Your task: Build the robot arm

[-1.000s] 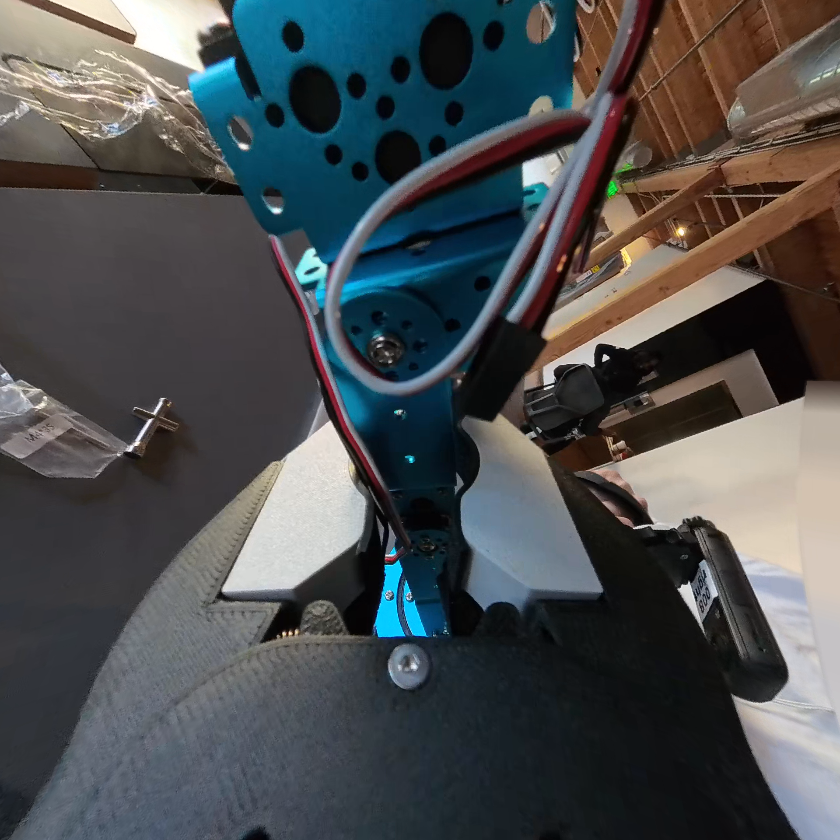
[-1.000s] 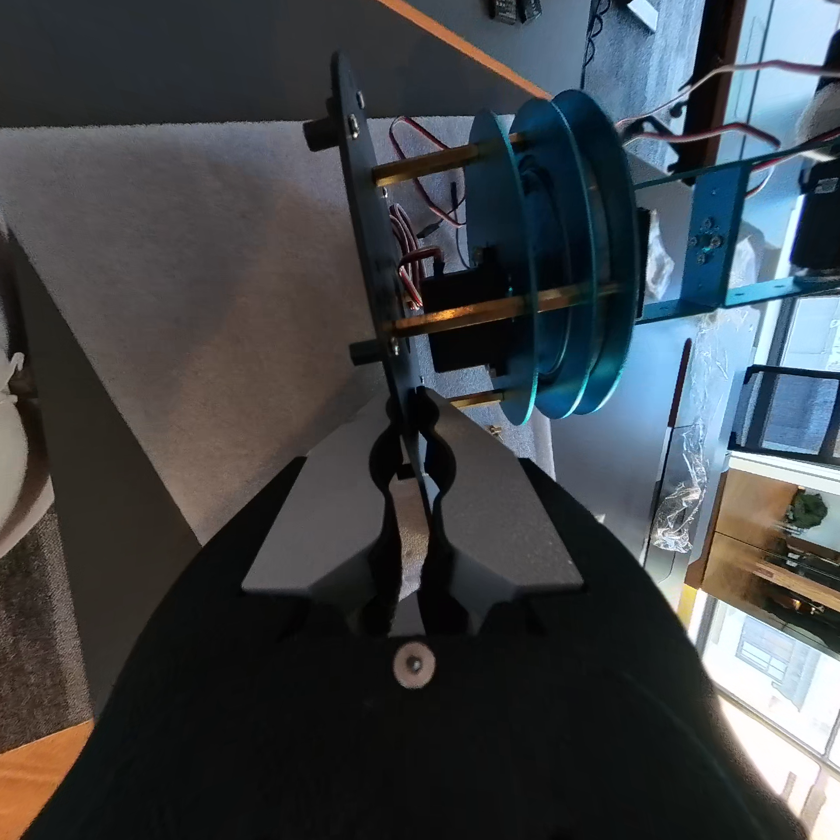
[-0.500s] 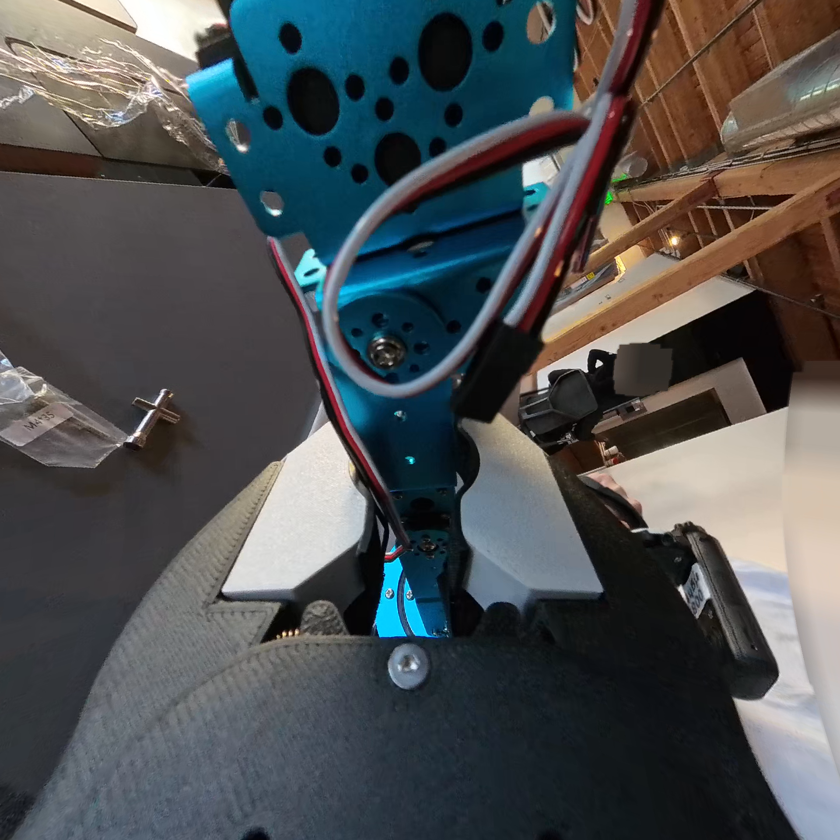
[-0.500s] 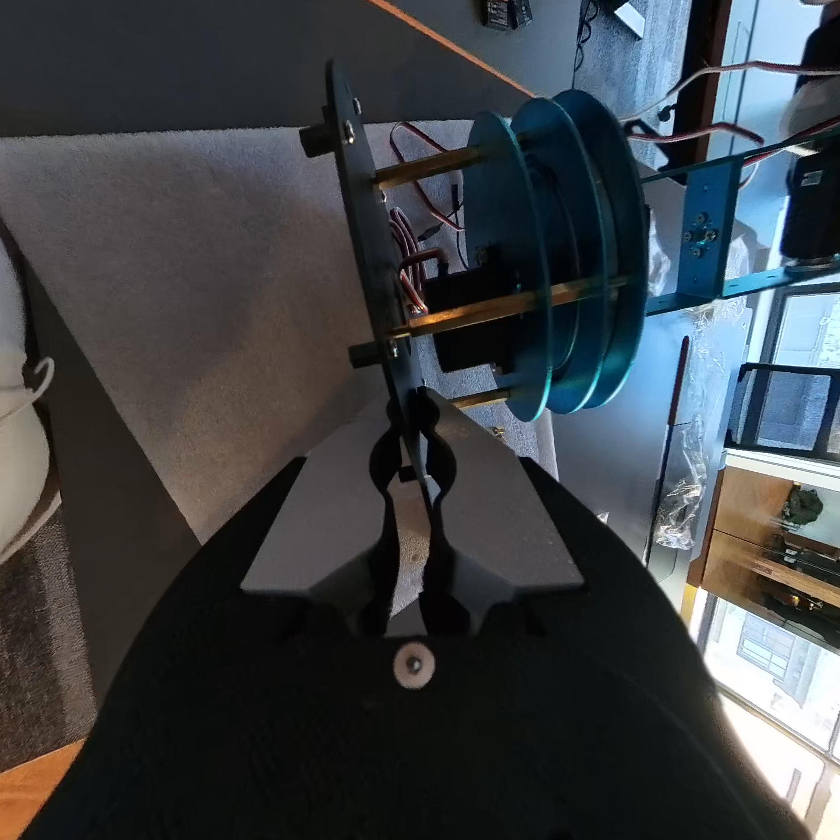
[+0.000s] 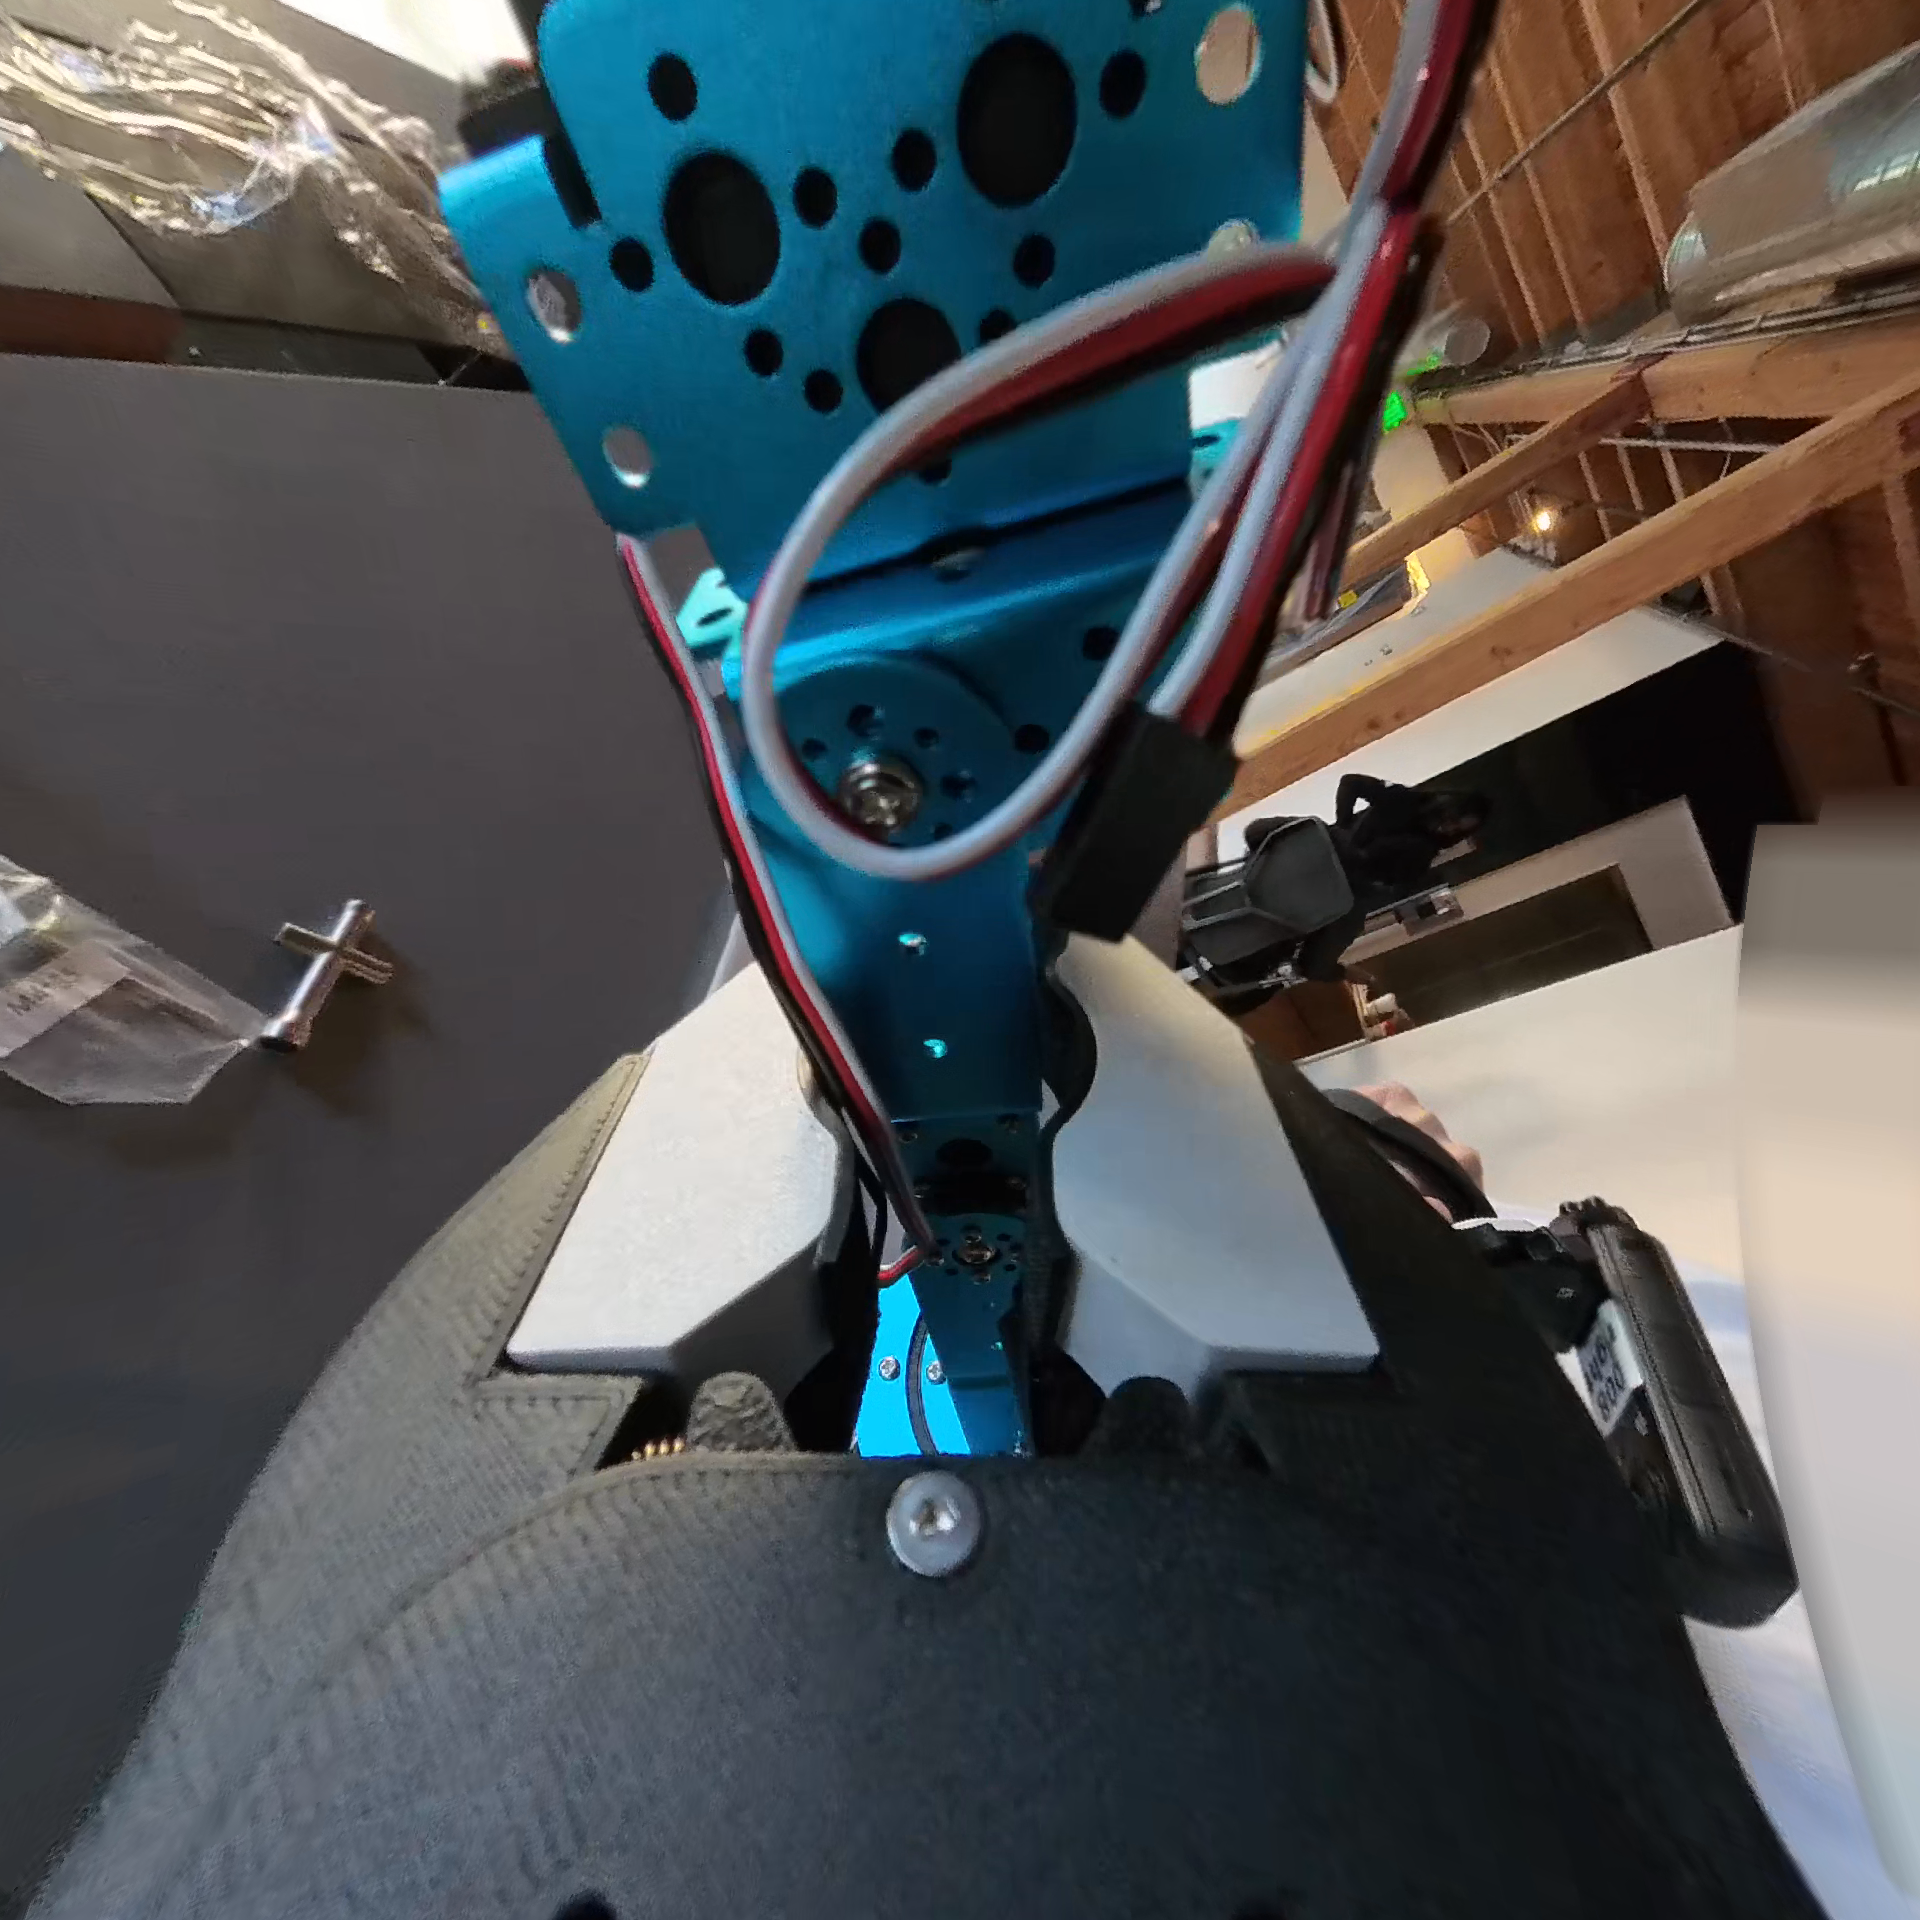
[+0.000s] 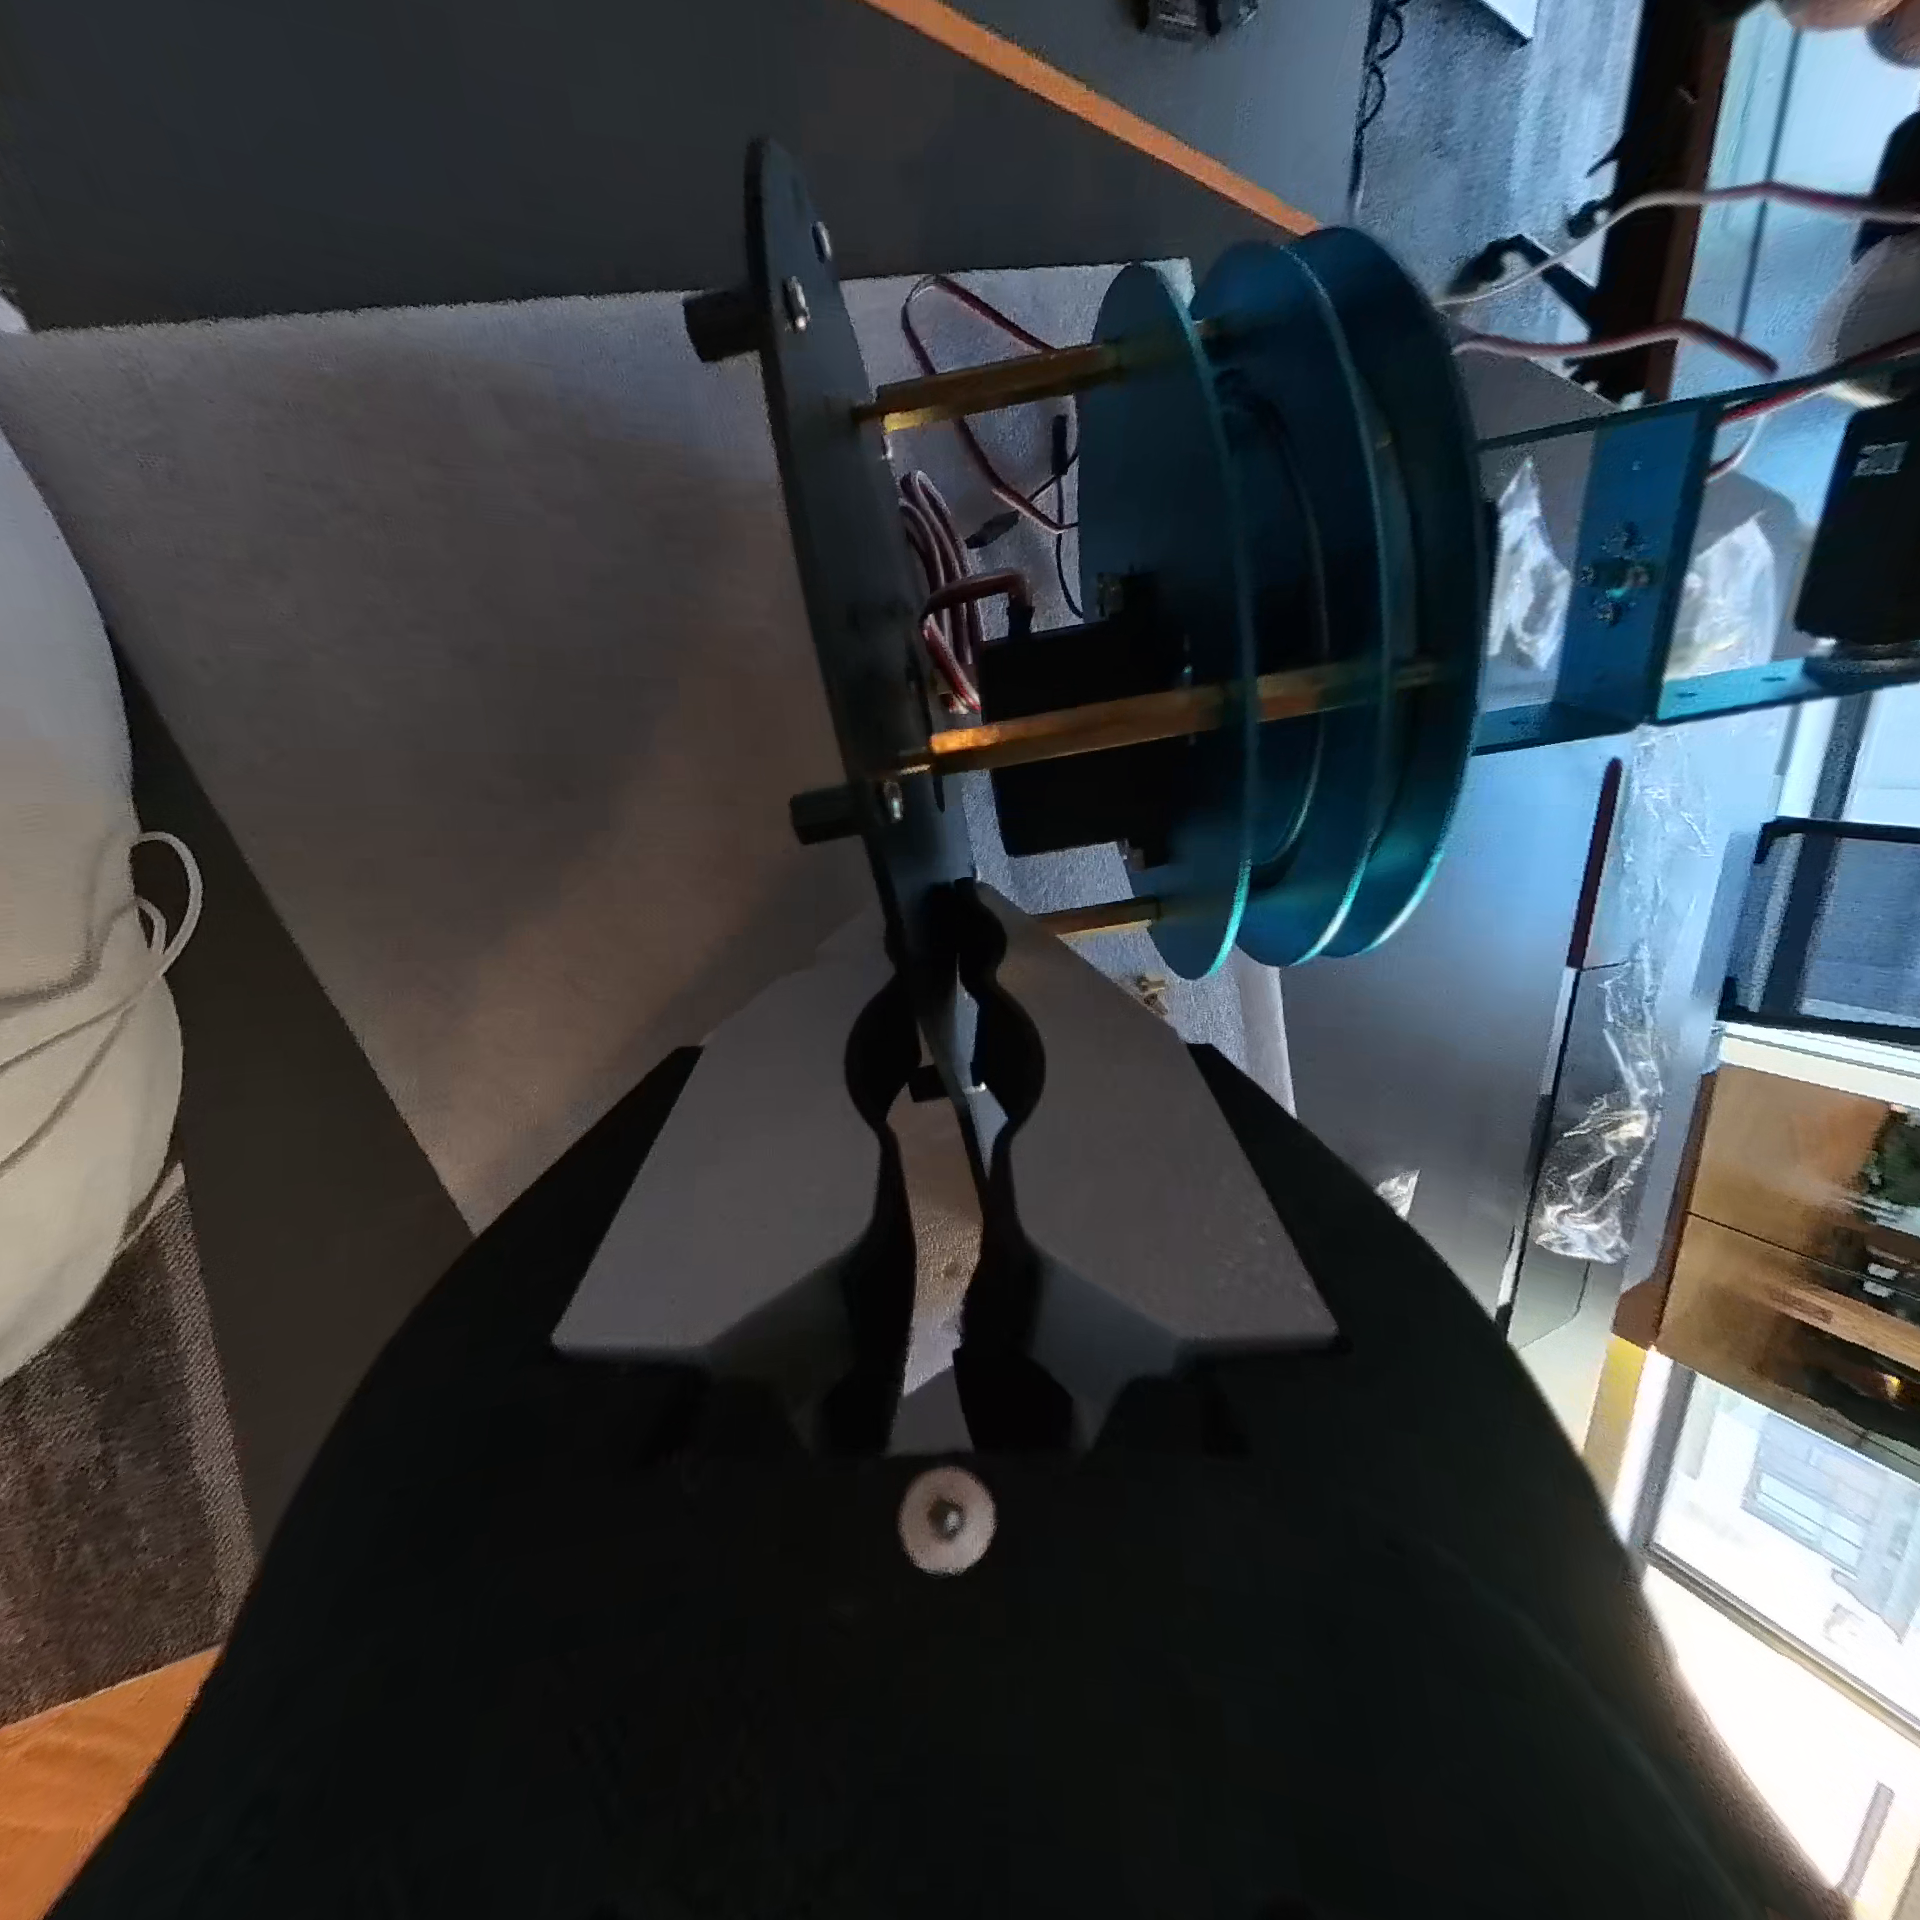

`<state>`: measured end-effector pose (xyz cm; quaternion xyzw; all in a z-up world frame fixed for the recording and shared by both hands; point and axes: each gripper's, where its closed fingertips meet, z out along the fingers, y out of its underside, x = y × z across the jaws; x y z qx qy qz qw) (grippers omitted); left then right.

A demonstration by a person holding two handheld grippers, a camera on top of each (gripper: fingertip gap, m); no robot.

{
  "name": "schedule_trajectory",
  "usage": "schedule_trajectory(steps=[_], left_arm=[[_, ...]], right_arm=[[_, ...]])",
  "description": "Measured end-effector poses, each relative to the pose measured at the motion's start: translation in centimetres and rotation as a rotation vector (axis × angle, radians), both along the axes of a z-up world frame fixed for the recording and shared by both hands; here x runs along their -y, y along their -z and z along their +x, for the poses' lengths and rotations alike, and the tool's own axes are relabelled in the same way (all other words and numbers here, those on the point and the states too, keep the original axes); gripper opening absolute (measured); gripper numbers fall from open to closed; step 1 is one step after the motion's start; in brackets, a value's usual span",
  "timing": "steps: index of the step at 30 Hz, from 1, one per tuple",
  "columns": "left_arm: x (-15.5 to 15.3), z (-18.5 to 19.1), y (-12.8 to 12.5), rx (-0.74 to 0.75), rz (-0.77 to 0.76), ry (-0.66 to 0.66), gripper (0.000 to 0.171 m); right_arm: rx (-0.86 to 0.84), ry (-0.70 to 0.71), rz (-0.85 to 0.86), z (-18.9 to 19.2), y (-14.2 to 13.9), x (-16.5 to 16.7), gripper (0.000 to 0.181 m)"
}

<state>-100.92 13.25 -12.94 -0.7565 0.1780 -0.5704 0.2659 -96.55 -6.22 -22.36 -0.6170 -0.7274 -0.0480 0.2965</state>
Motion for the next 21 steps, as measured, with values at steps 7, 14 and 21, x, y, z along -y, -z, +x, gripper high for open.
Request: schedule_trajectory(steps=[7, 14, 21], left_arm=[[-1.7, -0.9, 2.1, 0.049, -0.109, 0.003, 0.026], [-3.2, -1.0, 4.1, 0.068, -0.192, 0.014, 0.026], [-3.9, -1.3, 5.4, 0.106, -0.251, 0.019, 0.026]], right_arm=[[0.032, 0.005, -0.092, -0.3, -0.4, -0.8, 0.0], [0.054, 0.014, -0.179, -0.6, -0.7, -1.6, 0.0], [0.064, 0.012, -0.208, -0.7, -0.8, -1.8, 0.0]])
